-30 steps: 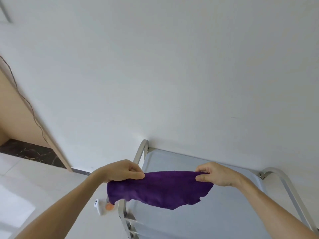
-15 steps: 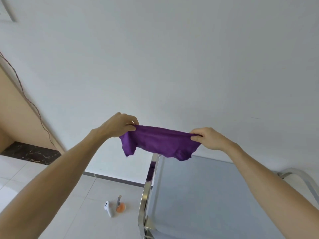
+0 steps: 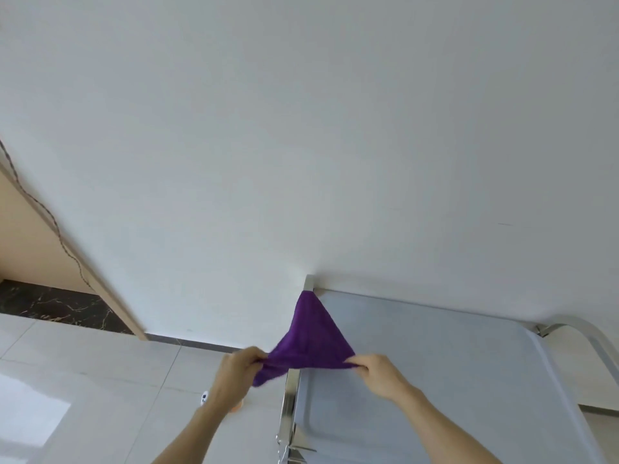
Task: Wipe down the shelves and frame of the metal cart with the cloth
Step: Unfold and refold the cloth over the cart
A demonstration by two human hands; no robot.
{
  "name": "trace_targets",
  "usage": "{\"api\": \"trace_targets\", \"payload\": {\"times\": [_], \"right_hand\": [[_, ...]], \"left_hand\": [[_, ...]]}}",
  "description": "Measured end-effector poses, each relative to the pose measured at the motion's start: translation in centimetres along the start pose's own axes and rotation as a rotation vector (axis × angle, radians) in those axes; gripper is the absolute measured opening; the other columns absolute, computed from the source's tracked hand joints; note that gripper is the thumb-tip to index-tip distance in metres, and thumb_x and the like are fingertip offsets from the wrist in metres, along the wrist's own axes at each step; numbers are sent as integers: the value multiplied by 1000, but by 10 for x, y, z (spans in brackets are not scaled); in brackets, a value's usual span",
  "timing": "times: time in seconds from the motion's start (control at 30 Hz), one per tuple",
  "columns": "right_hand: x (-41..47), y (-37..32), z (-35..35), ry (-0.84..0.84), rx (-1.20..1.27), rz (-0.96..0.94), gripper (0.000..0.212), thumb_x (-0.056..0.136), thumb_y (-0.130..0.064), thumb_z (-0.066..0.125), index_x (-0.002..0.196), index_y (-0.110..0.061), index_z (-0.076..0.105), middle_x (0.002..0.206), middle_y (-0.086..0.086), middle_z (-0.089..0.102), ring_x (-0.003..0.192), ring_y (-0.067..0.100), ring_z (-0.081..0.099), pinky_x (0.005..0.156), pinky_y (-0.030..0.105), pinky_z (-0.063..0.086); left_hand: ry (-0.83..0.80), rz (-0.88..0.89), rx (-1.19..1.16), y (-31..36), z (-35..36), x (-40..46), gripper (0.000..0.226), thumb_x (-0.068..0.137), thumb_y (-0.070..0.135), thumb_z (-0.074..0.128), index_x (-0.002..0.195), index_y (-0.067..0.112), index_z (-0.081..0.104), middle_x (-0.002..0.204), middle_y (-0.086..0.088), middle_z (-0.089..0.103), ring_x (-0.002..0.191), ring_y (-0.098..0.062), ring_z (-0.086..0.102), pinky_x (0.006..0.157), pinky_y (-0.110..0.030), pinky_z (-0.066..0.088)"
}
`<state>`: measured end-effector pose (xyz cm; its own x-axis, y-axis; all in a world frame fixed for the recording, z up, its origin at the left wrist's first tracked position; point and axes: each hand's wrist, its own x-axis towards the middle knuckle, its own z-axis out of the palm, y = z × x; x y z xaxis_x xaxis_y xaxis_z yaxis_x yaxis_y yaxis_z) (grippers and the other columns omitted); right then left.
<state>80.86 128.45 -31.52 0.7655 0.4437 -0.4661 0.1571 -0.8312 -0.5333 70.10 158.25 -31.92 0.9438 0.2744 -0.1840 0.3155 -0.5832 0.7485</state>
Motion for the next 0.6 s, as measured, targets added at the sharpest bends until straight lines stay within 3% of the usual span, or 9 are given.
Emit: {"api": "trace_targets", "payload": {"times": [0.07, 0.13, 0.23, 0.33, 0.43, 0.53, 0.6], "right_hand": [[-10, 4, 24, -58, 38, 23, 40, 100, -8, 48, 130, -27, 66, 127, -6, 68, 113, 13, 64, 85, 8, 42], [-16, 3, 38, -133, 56, 37, 42, 101, -11, 45, 134, -31, 62, 122, -4, 69, 101, 16, 67, 80, 15, 47], [-15, -7, 40, -220, 78, 54, 45, 95, -12, 47, 133, -33, 62, 126, 8, 67, 112, 24, 65, 93, 29, 51], [-13, -26, 34, -202, 178, 23, 45, 91, -11, 49, 123, -36, 68, 125, -6, 68, 111, 11, 65, 91, 19, 49], [-11, -46, 32, -152, 315, -33, 41, 92, -9, 51, 124, -27, 68, 123, -13, 68, 113, 4, 63, 93, 9, 44], [-6, -61, 38, -109, 484, -30, 42, 98, -9, 47, 136, -20, 58, 133, -6, 64, 120, 8, 60, 101, 24, 49], [-4, -71, 44, -114, 592, -9, 40, 99, -6, 41, 131, -23, 59, 129, -1, 65, 119, 16, 61, 99, 32, 52]], "left_hand": [[-55, -52, -45, -9, 17, -15, 32, 83, -7, 60, 86, 22, 73, 75, 16, 72, 78, -4, 68, 72, -14, 50], [-132, -60, -52, -10, 24, -24, 36, 86, -8, 53, 94, 21, 72, 92, 12, 74, 92, -8, 69, 84, -16, 52], [-175, -40, 17, -7, 23, -24, 48, 84, -7, 43, 105, 24, 72, 103, 16, 70, 97, -5, 66, 88, -18, 50], [-96, 24, -38, 0, 20, -21, 48, 80, -7, 44, 99, 25, 74, 95, 14, 73, 88, -2, 67, 84, -25, 54], [-63, 95, -42, 5, 24, -23, 41, 83, -4, 48, 97, 25, 73, 93, 17, 72, 87, -2, 66, 81, -28, 55], [-41, 53, -99, 8, 25, -25, 38, 90, 3, 49, 100, 32, 71, 97, 21, 71, 91, 1, 66, 84, -25, 55], [-95, -28, -227, 15, 25, -23, 36, 96, 13, 47, 113, 39, 64, 105, 23, 70, 98, 5, 64, 91, -25, 53]]}}
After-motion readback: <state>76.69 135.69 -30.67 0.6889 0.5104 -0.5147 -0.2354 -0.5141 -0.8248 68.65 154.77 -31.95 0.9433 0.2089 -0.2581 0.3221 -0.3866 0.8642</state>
